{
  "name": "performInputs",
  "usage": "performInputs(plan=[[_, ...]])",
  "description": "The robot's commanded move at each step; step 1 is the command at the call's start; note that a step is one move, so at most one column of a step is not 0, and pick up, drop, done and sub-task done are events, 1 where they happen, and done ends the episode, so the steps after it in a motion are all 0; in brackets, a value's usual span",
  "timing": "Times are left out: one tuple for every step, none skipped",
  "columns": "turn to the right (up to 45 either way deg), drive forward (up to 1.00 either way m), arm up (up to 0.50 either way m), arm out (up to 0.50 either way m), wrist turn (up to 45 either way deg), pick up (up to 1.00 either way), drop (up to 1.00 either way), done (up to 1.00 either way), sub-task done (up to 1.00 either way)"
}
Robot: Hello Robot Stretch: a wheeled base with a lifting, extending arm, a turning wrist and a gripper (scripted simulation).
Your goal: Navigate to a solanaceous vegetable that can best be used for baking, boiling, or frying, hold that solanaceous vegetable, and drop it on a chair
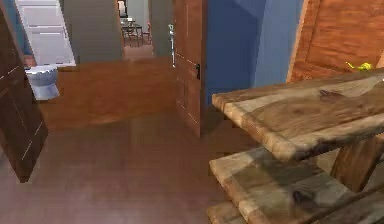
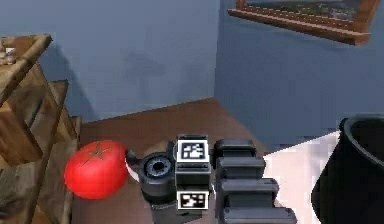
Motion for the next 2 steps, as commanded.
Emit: performInputs(plan=[[-45.0,0.0,0.0,0.0,0.0,0.0,0.0,0.0,0.0],[-33.0,0.0,0.0,0.0,0.0,0.0,0.0,0.0,0.0]])
